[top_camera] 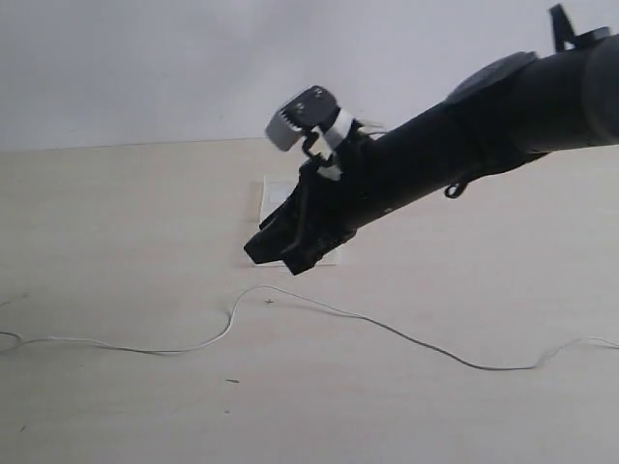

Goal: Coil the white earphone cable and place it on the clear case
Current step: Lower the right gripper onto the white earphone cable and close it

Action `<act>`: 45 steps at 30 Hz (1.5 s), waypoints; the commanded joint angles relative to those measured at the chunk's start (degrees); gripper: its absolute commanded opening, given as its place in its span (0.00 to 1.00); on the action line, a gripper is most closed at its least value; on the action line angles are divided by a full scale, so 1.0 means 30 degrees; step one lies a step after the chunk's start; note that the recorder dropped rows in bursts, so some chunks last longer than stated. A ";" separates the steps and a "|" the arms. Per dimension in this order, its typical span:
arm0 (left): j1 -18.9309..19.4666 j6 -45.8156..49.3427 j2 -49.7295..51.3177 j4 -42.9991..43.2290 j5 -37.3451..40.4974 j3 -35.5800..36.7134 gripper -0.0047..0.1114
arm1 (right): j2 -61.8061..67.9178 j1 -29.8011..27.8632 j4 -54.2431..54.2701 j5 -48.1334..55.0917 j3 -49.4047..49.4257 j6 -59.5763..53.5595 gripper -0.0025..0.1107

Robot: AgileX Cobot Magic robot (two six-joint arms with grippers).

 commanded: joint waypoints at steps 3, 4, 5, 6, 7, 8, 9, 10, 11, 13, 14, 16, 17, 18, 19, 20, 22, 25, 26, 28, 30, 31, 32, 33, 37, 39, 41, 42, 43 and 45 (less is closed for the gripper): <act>0.0046 0.0067 -0.0106 -0.0119 -0.0046 -0.0011 0.04 | 0.2401 0.1307 -0.4816 -0.1833 -0.2639 0.3680 0.38; 0.0046 0.0067 -0.0106 -0.0119 -0.0046 -0.0011 0.04 | 0.2722 0.1402 -0.5365 -0.2311 -0.3037 0.4441 0.38; 0.0046 0.0067 -0.0106 -0.0119 -0.0046 -0.0011 0.04 | 0.3031 0.1447 -0.5744 -0.2590 -0.3422 0.5076 0.38; 0.0046 0.0067 -0.0106 -0.0119 -0.0046 -0.0011 0.04 | 0.3279 0.1447 -0.5888 -0.2628 -0.3823 0.5525 0.39; 0.0046 0.0067 -0.0106 -0.0119 -0.0046 -0.0011 0.04 | 0.3610 0.1447 -0.5884 -0.2532 -0.4215 0.5856 0.40; 0.0046 0.0067 -0.0106 -0.0119 -0.0046 -0.0011 0.04 | 0.3907 0.1447 -0.5884 -0.2457 -0.4556 0.5976 0.42; 0.0046 0.0067 -0.0106 -0.0119 -0.0046 -0.0011 0.04 | 0.4110 0.1447 -0.5884 -0.2460 -0.4781 0.5976 0.44; 0.0046 0.0067 -0.0106 -0.0119 -0.0046 -0.0011 0.04 | 0.4393 0.1447 -0.5927 -0.2460 -0.5027 0.5976 0.45; 0.0046 0.0067 -0.0106 -0.0119 -0.0046 -0.0011 0.04 | 0.4549 0.1447 -0.5927 -0.2460 -0.5114 0.5976 0.46; 0.0046 0.0067 -0.0106 -0.0119 -0.0046 -0.0011 0.04 | 0.4893 0.1447 -0.6037 -0.2541 -0.5260 0.5940 0.46; 0.0046 0.0067 -0.0106 -0.0119 -0.0046 -0.0011 0.04 | 0.5014 0.1447 -0.6311 -0.2541 -0.5260 0.5940 0.46; 0.0046 0.0067 -0.0106 -0.0119 -0.0046 -0.0011 0.04 | 0.5326 0.1447 -0.7067 -0.2413 -0.5260 0.5940 0.46; 0.0046 0.0067 -0.0106 -0.0119 -0.0046 -0.0011 0.04 | 0.5359 0.1447 -0.7268 -0.2377 -0.5260 0.5940 0.46; 0.0046 0.0067 -0.0106 -0.0119 -0.0046 -0.0011 0.04 | 0.5466 0.1447 -0.7460 -0.2260 -0.5260 0.5940 0.46; 0.0046 0.0067 -0.0106 -0.0119 -0.0046 -0.0011 0.04 | 0.5564 0.1447 -0.7633 -0.2218 -0.5260 0.5940 0.46; 0.0046 0.0067 -0.0106 -0.0119 -0.0046 -0.0011 0.04 | 0.5645 0.1447 -0.7711 -0.2220 -0.5260 0.5940 0.46; 0.0046 0.0067 -0.0106 -0.0119 -0.0046 -0.0011 0.04 | 0.5750 0.1447 -0.7671 -0.2220 -0.5260 0.5940 0.46; 0.0046 0.0067 -0.0106 -0.0119 -0.0046 -0.0011 0.04 | 0.5951 0.1447 -0.7671 -0.2220 -0.5260 0.5940 0.46; 0.0046 0.0067 -0.0106 -0.0119 -0.0046 -0.0011 0.04 | 0.6031 0.1447 -0.7671 -0.2220 -0.5260 0.5940 0.46; 0.0046 0.0067 -0.0106 -0.0119 -0.0046 -0.0011 0.04 | 0.6207 0.1530 -0.7671 -0.2255 -0.5260 0.5940 0.46; 0.0046 0.0067 -0.0106 -0.0119 -0.0046 -0.0011 0.04 | 0.6351 0.1742 -0.7671 -0.2388 -0.5260 0.5940 0.46; 0.0046 0.0067 -0.0106 -0.0119 -0.0046 -0.0011 0.04 | 0.6490 0.1878 -0.7671 -0.2593 -0.5260 0.5940 0.46; 0.0046 0.0067 -0.0106 -0.0119 -0.0046 -0.0011 0.04 | 0.6575 0.2015 -0.7671 -0.2789 -0.5260 0.5940 0.46; 0.0046 0.0067 -0.0106 -0.0119 -0.0046 -0.0011 0.04 | 0.6664 0.2118 -0.7708 -0.3076 -0.5260 0.5940 0.46; 0.0046 0.0067 -0.0106 -0.0119 -0.0046 -0.0011 0.04 | 0.6851 0.2335 -0.7670 -0.3611 -0.5260 0.5975 0.46; 0.0046 0.0067 -0.0106 -0.0119 -0.0046 -0.0011 0.04 | 0.6851 0.2335 -0.7753 -0.3611 -0.5260 0.6013 0.45; 0.0046 0.0067 -0.0106 -0.0119 -0.0046 -0.0011 0.04 | 0.6851 0.2335 -0.7753 -0.3611 -0.5260 0.6162 0.39; 0.0046 0.0067 -0.0106 -0.0119 -0.0046 -0.0011 0.04 | 0.6851 0.2335 -0.7753 -0.3538 -0.5260 0.6162 0.36; 0.0046 0.0067 -0.0106 -0.0119 -0.0046 -0.0011 0.04 | 0.6851 0.2335 -0.7753 -0.3459 -0.5260 0.6162 0.32; 0.0046 0.0067 -0.0106 -0.0119 -0.0046 -0.0011 0.04 | 0.6851 0.2335 -0.7753 -0.3404 -0.5260 0.6162 0.25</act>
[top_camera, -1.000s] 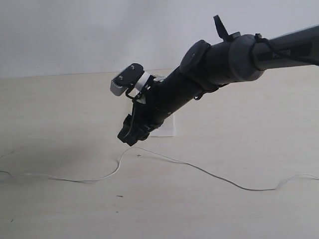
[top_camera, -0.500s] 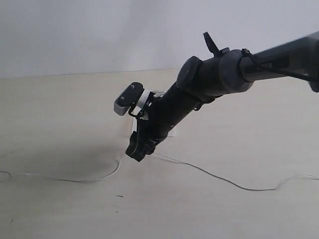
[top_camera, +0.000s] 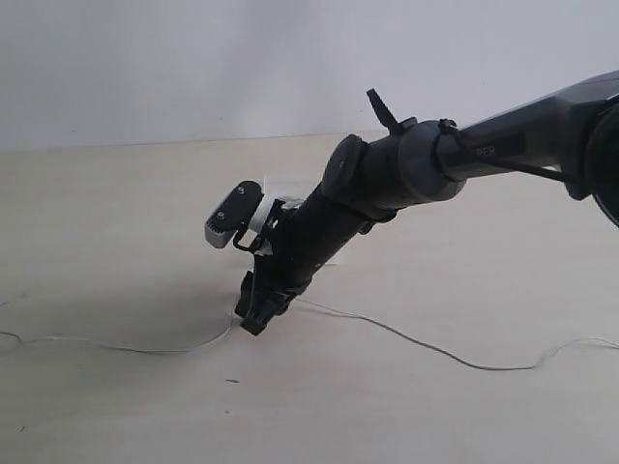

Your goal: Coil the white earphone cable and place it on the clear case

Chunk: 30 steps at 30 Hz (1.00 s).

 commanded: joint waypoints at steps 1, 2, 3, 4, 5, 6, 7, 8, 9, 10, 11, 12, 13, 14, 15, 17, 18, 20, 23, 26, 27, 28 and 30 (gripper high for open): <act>0.0046 0.0067 -0.0106 -0.0119 -0.0046 -0.0011 0.04 | 0.0032 0.0009 -0.0072 0.0126 -0.0147 0.0113 0.21; 0.0046 0.0067 -0.0106 -0.0119 -0.0046 -0.0011 0.04 | 0.0032 0.0009 -0.0119 0.0230 -0.0147 0.0069 0.17; 0.0046 0.0067 -0.0106 -0.0119 -0.0046 -0.0011 0.04 | 0.0032 0.0009 -0.0224 0.0368 -0.0147 0.0069 0.14; 0.0046 0.0067 -0.0106 -0.0119 -0.0046 -0.0011 0.04 | 0.0032 0.0009 -0.0351 0.0559 -0.0147 0.0069 0.10; 0.0046 0.0067 -0.0106 -0.0119 -0.0046 -0.0011 0.04 | 0.0032 0.0009 -0.0466 0.0841 -0.0147 0.0151 0.06; 0.0046 0.0067 -0.0106 -0.0119 -0.0046 -0.0011 0.04 | 0.0032 0.0009 -0.0618 0.0979 -0.0147 0.0475 0.02; 0.0046 0.0067 -0.0106 -0.0119 -0.0046 -0.0011 0.04 | -0.0087 0.0009 -0.0733 0.1013 -0.0147 0.1015 0.02; 0.0046 0.0067 -0.0106 -0.0119 -0.0046 -0.0011 0.04 | -0.0169 0.0009 -0.0941 0.1013 -0.0147 0.1431 0.02; 0.0046 0.0067 -0.0106 -0.0119 -0.0046 -0.0011 0.04 | -0.0302 0.0009 -0.1115 0.1050 -0.0147 0.1665 0.02; 0.0046 0.0067 -0.0106 -0.0119 -0.0046 -0.0011 0.04 | -0.0438 0.0009 -0.1162 0.1050 -0.0147 0.1846 0.02; 0.0046 0.0067 -0.0106 -0.0119 -0.0046 -0.0011 0.04 | -0.0641 0.0009 -0.1162 0.1050 -0.0147 0.2027 0.02; 0.0046 0.0067 -0.0106 -0.0119 -0.0046 -0.0011 0.04 | -0.0859 0.0009 -0.1162 0.0993 -0.0147 0.2172 0.02; 0.0046 0.0067 -0.0106 -0.0119 -0.0046 -0.0011 0.04 | -0.1122 0.0009 -0.1125 0.0993 -0.0147 0.2301 0.02; 0.0046 0.0067 -0.0106 -0.0119 -0.0046 -0.0011 0.04 | -0.1856 0.0009 -0.1125 0.0929 -0.0147 0.2781 0.02; 0.0046 0.0067 -0.0106 -0.0119 -0.0046 -0.0011 0.04 | -0.2216 0.0009 -0.1125 0.0929 -0.0147 0.3045 0.02; 0.0046 0.0067 -0.0106 -0.0119 -0.0046 -0.0011 0.04 | -0.3780 0.0009 -0.1125 0.0929 -0.0147 0.4047 0.02; 0.0046 0.0067 -0.0106 -0.0119 -0.0046 -0.0011 0.04 | -0.5078 0.0009 -0.1125 0.1047 -0.0147 0.4974 0.02; 0.0046 0.0067 -0.0106 -0.0119 -0.0046 -0.0011 0.04 | -0.7194 0.0009 -0.1162 0.1353 -0.0147 0.5977 0.02; 0.0046 0.0067 -0.0106 -0.0119 -0.0046 -0.0011 0.04 | -1.0469 0.0009 -0.1641 0.2623 -0.0147 0.7283 0.02; 0.0046 0.0067 -0.0106 -0.0119 -0.0046 -0.0011 0.04 | -1.3109 0.0009 -0.3976 0.3457 -0.0147 0.9739 0.02; 0.0046 0.0067 -0.0106 -0.0119 -0.0046 -0.0011 0.04 | -1.4146 0.0009 -0.4697 0.3802 -0.0147 1.0290 0.02; 0.0046 0.0067 -0.0106 -0.0119 -0.0046 -0.0011 0.04 | -1.4920 0.0009 -0.5089 0.3948 -0.0147 1.0725 0.02; 0.0046 0.0067 -0.0106 -0.0119 -0.0046 -0.0011 0.04 | -1.6492 0.0009 -0.5530 0.4089 -0.0147 1.1235 0.02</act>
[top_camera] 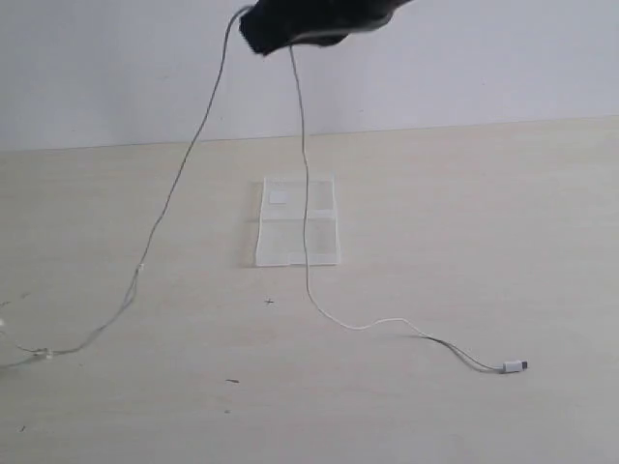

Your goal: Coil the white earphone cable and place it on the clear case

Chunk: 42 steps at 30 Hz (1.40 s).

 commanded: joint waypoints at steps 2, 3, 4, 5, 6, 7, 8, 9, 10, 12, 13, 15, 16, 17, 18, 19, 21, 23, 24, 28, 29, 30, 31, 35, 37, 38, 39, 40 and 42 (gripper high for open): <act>0.0046 0.0067 -0.0106 -0.0119 -0.0046 -0.0011 0.04 | -0.3103 0.0009 -0.0926 0.0459 -0.0147 0.1281 0.02; 0.0046 0.0067 -0.0106 -0.0119 -0.0046 -0.0011 0.04 | -0.3480 0.0009 -0.0926 0.0412 -0.0147 0.1317 0.02; 0.0046 0.0067 -0.0106 -0.0119 -0.0046 -0.0011 0.04 | -0.3897 0.0009 -0.0971 0.0412 -0.0227 0.1466 0.02; 0.0046 0.0067 -0.0106 -0.0119 -0.0046 -0.0011 0.04 | -0.4219 0.0009 -0.0971 0.0550 -0.0372 0.1673 0.02; 0.0046 0.0067 -0.0106 -0.0119 -0.0046 -0.0011 0.04 | -0.4414 0.0009 -0.0971 0.0609 -0.0594 0.1675 0.02; 0.0046 0.0067 -0.0106 -0.0119 -0.0046 -0.0011 0.04 | -0.4619 0.0009 -0.0971 0.0685 -0.0854 0.1815 0.02; 0.0046 0.0067 -0.0106 -0.0119 -0.0046 -0.0011 0.04 | -0.4805 0.0009 -0.0971 0.0685 -0.1119 0.2120 0.02; 0.0046 0.0067 -0.0106 -0.0119 -0.0046 -0.0011 0.04 | -0.4925 0.0009 -0.0971 0.0649 -0.1331 0.2419 0.02; 0.0046 0.0067 -0.0106 -0.0119 -0.0046 -0.0011 0.04 | -0.5095 0.0009 -0.0971 0.0557 -0.1607 0.2740 0.02; 0.0046 0.0067 -0.0106 -0.0119 -0.0046 -0.0011 0.04 | -0.5257 0.0009 -0.0971 0.0401 -0.2102 0.3177 0.02; 0.0046 0.0067 -0.0106 -0.0119 -0.0046 -0.0011 0.04 | -0.5345 0.0009 -0.0971 0.0250 -0.2318 0.3329 0.02; 0.0046 0.0067 -0.0106 -0.0119 -0.0046 -0.0011 0.04 | -0.5538 0.0009 -0.0936 -0.0104 -0.2702 0.3641 0.02; 0.0046 0.0067 -0.0106 -0.0119 -0.0046 -0.0011 0.04 | -0.5639 0.0009 -0.0936 -0.0271 -0.2825 0.3826 0.02; 0.0046 0.0067 -0.0106 -0.0119 -0.0046 -0.0011 0.04 | -0.5732 0.0009 -0.0936 -0.0561 -0.2983 0.3940 0.02; 0.0046 0.0067 -0.0106 -0.0119 -0.0046 -0.0011 0.04 | -0.5866 0.0009 -0.0936 -0.0826 -0.3121 0.3983 0.02; 0.0046 0.0067 -0.0106 -0.0119 -0.0046 -0.0011 0.04 | -0.5985 0.0009 -0.0936 -0.1006 -0.3199 0.3983 0.02; 0.0046 0.0067 -0.0106 -0.0119 -0.0046 -0.0011 0.04 | -0.6301 0.0009 -0.0899 -0.1529 -0.3201 0.3983 0.02; 0.0046 0.0067 -0.0106 -0.0119 -0.0046 -0.0011 0.04 | -0.6532 0.0009 -0.0899 -0.1684 -0.3201 0.3983 0.02; 0.0046 0.0067 -0.0106 -0.0119 -0.0046 -0.0011 0.04 | -0.6682 0.0009 -0.0899 -0.1753 -0.3201 0.3939 0.02; 0.0046 0.0067 -0.0106 -0.0119 -0.0046 -0.0011 0.04 | -0.7083 0.0009 -0.0715 -0.2444 -0.3201 0.3898 0.02; 0.0046 0.0067 -0.0106 -0.0119 -0.0046 -0.0011 0.04 | -0.7266 0.0009 -0.0432 -0.2914 -0.3201 0.3898 0.02; 0.0046 0.0067 -0.0106 -0.0119 -0.0046 -0.0011 0.04 | -0.7357 0.0009 -0.0183 -0.3260 -0.3201 0.3898 0.02; 0.0046 0.0067 -0.0106 -0.0119 -0.0046 -0.0011 0.04 | -0.7537 0.0009 0.0048 -0.3646 -0.3201 0.3898 0.02; 0.0046 0.0067 -0.0106 -0.0119 -0.0046 -0.0011 0.04 | -0.7929 0.0009 0.1176 -0.5316 -0.3201 0.3811 0.02; 0.0046 0.0067 -0.0106 -0.0119 -0.0046 -0.0011 0.04 | -0.7963 0.0009 0.1669 -0.5720 -0.3201 0.3759 0.02; 0.0046 0.0067 -0.0106 -0.0119 -0.0046 -0.0011 0.04 | -0.7963 0.0009 0.1879 -0.5769 -0.3201 0.3497 0.02; 0.0046 0.0067 -0.0106 -0.0119 -0.0046 -0.0011 0.04 | -0.7963 0.0009 0.2134 -0.5713 -0.3201 0.3039 0.02; 0.0046 0.0067 -0.0106 -0.0119 -0.0046 -0.0011 0.04 | -0.7963 0.0009 0.2243 -0.5578 -0.3201 0.2479 0.02; 0.0046 0.0067 -0.0106 -0.0119 -0.0046 -0.0011 0.04 | -0.7963 0.0009 0.2697 -0.5442 -0.3201 0.1540 0.02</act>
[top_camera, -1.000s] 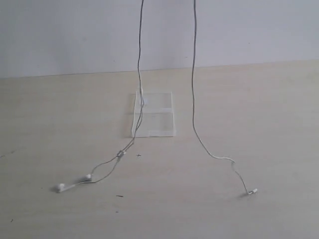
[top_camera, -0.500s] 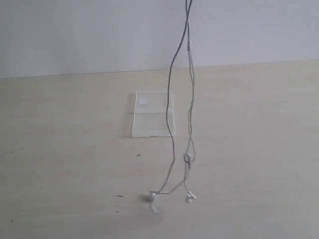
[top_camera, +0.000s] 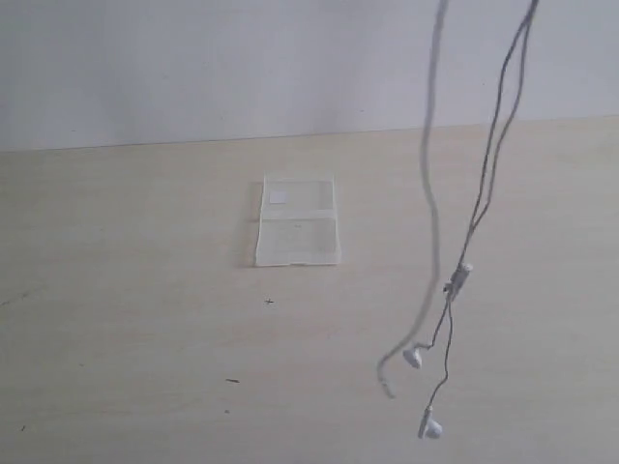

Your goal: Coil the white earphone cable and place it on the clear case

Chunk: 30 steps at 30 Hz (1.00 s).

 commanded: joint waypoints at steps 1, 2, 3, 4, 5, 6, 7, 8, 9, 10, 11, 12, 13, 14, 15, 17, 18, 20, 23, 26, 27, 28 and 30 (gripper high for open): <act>0.0046 0.0067 -0.0106 -0.0119 -0.0046 -0.0011 0.04 | -0.0007 0.0009 0.1291 -0.0112 -0.0097 -0.1940 0.02; 0.0046 0.0067 -0.0106 -0.0119 -0.0046 -0.0011 0.04 | -0.0007 0.0009 0.1803 -0.0246 -0.0097 -0.2422 0.02; 0.0046 0.0067 -0.0106 -0.0119 -0.0046 -0.0011 0.04 | -0.0007 0.0009 0.2272 -0.0381 -0.0097 -0.2840 0.02; 0.0046 0.0067 -0.0106 -0.0119 -0.0046 -0.0011 0.04 | -0.0007 0.0009 0.2878 -0.0499 -0.0097 -0.3261 0.02; 0.0046 0.0067 -0.0106 -0.0119 -0.0046 -0.0011 0.04 | -0.0007 0.0009 0.3453 -0.0595 -0.0097 -0.3591 0.02; 0.0046 0.0067 -0.0106 -0.0119 -0.0046 -0.0011 0.04 | -0.0007 0.0009 0.3891 -0.0678 -0.0097 -0.3792 0.02; 0.0046 0.0067 -0.0106 -0.0119 -0.0046 -0.0011 0.04 | -0.0007 0.0009 0.4213 -0.0710 -0.0097 -0.4077 0.02; 0.0046 0.0067 -0.0106 -0.0119 -0.0046 -0.0011 0.04 | -0.0007 0.0009 0.4323 -0.0746 -0.0097 -0.4256 0.02; 0.0046 0.0067 -0.0106 -0.0119 -0.0046 -0.0011 0.04 | -0.0007 0.0009 0.4372 -0.0746 -0.0097 -0.4357 0.02; 0.0046 0.0067 -0.0106 -0.0119 -0.0046 -0.0011 0.04 | -0.0007 0.0009 0.4416 -0.0746 -0.0097 -0.4441 0.02; 0.0046 0.0067 -0.0106 -0.0119 -0.0046 -0.0011 0.04 | -0.0007 0.0009 0.4450 -0.0702 -0.0097 -0.4487 0.02; 0.0046 0.0067 -0.0106 -0.0119 -0.0046 -0.0011 0.04 | -0.0007 0.0009 0.4450 -0.0702 -0.0097 -0.4487 0.02; 0.0046 0.0067 -0.0106 -0.0119 -0.0046 -0.0011 0.04 | -0.0007 0.0009 0.4433 -0.0702 -0.0097 -0.4522 0.02; 0.0046 0.0067 -0.0106 -0.0119 -0.0046 -0.0011 0.04 | -0.0007 0.0009 0.4471 -0.0702 -0.0097 -0.4523 0.02; 0.0046 0.0067 -0.0106 -0.0119 -0.0046 -0.0011 0.04 | -0.0007 0.0009 0.4585 -0.0702 -0.0097 -0.4523 0.02; 0.0046 0.0067 -0.0106 -0.0119 -0.0046 -0.0011 0.04 | -0.0007 0.0009 0.4840 -0.0745 -0.0097 -0.4523 0.02; 0.0046 0.0067 -0.0106 -0.0119 -0.0046 -0.0011 0.04 | -0.0007 0.0009 0.5077 -0.0802 -0.0097 -0.4523 0.02; 0.0046 0.0067 -0.0106 -0.0119 -0.0046 -0.0011 0.04 | -0.0007 0.0009 0.5385 -0.0983 -0.0097 -0.4523 0.02; 0.0046 0.0067 -0.0106 -0.0119 -0.0046 -0.0011 0.04 | -0.0007 0.0009 0.5424 -0.1122 -0.0097 -0.4523 0.02; 0.0046 0.0067 -0.0106 -0.0119 -0.0046 -0.0011 0.04 | -0.0007 0.0009 0.5424 -0.1038 -0.0097 -0.4523 0.02; 0.0046 0.0067 -0.0106 -0.0119 -0.0046 -0.0011 0.04 | -0.0007 0.0009 0.5424 -0.0954 -0.0097 -0.4523 0.02; 0.0046 0.0067 -0.0106 -0.0119 -0.0046 -0.0011 0.04 | -0.0007 0.0009 0.5424 -0.0862 -0.0097 -0.4489 0.02; 0.0046 0.0603 -0.0106 0.0513 -0.0177 -0.0011 0.04 | -0.0007 0.0009 0.5424 -0.0645 -0.0097 -0.4445 0.02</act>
